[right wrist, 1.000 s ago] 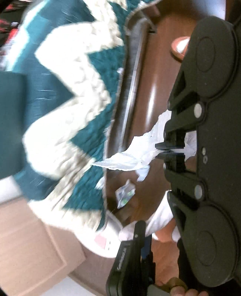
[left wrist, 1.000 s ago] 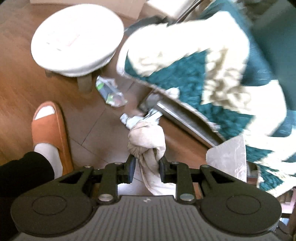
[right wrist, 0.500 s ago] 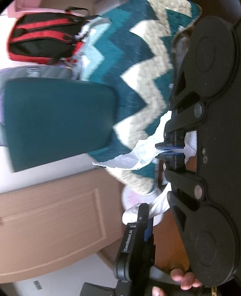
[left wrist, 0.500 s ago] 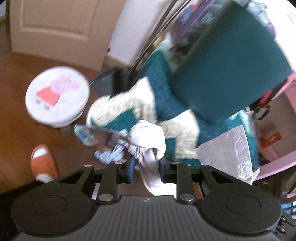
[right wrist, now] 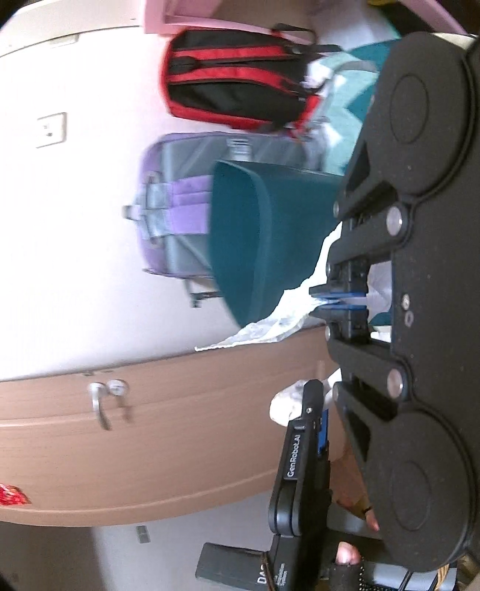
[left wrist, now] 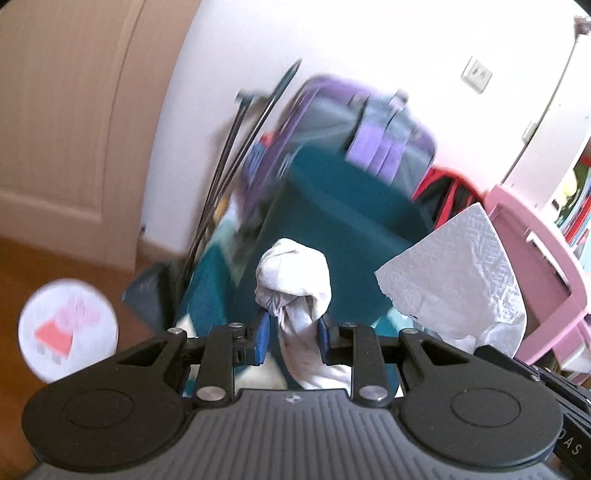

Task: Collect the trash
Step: 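Carry the sock with the left tool while the right tool carries the paper towel to the wastebasket, then open both tools over the wastebasket, dropping the sock and paper towel inside, then move both tools down toward the wrapper and grey cloth on the floor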

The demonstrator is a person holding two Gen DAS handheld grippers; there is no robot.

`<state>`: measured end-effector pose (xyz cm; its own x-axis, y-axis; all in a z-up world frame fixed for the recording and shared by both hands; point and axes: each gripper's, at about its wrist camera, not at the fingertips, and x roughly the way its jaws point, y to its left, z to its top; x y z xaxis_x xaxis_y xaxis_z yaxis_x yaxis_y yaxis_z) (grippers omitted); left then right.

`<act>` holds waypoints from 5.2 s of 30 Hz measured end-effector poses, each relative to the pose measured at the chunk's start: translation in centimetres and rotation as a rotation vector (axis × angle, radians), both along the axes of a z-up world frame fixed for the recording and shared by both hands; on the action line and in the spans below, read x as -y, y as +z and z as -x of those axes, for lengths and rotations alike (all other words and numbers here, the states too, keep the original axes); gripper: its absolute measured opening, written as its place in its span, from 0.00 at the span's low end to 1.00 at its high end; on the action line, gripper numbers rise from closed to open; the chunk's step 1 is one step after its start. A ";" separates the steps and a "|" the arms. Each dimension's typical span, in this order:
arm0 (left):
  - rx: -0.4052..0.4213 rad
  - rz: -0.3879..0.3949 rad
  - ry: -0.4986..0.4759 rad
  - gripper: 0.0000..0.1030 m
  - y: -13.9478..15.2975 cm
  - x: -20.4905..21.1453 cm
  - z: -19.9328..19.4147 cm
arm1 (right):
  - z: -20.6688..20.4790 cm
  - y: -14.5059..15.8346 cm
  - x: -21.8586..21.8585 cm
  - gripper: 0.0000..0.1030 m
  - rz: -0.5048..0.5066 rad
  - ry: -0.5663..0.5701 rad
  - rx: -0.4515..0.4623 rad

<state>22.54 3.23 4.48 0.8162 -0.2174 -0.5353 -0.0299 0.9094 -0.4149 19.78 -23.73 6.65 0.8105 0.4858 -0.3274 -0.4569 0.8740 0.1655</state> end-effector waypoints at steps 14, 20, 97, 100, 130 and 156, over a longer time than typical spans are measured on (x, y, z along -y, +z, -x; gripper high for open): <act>0.194 -0.153 0.005 0.25 12.0 3.8 -8.4 | -8.5 6.2 1.7 0.03 -0.046 -0.063 0.085; 0.197 -0.249 -0.014 0.25 12.6 5.9 -12.9 | -12.5 5.3 1.7 0.03 -0.062 -0.072 0.032; 0.038 -0.309 -0.134 0.83 12.1 5.2 -3.1 | -3.0 7.8 -1.3 0.53 0.079 -0.005 0.000; 0.041 -0.315 -0.131 0.86 11.9 4.4 -1.7 | -2.1 7.5 -1.8 0.53 0.081 0.013 0.001; -0.258 -0.223 -0.093 0.98 -14.9 -11.8 -4.0 | -4.0 -18.1 -11.0 0.54 0.219 0.199 -0.349; -0.373 -0.564 -0.448 0.97 -44.6 -9.5 -10.3 | -16.2 -49.5 -15.0 0.54 0.110 -0.111 -0.954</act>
<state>32.86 12.75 -40.10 0.4622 -0.0972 -0.8814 0.3406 0.9372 0.0753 35.99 -8.76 -42.81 0.2194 0.3497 -0.9108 -0.0862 0.9369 0.3389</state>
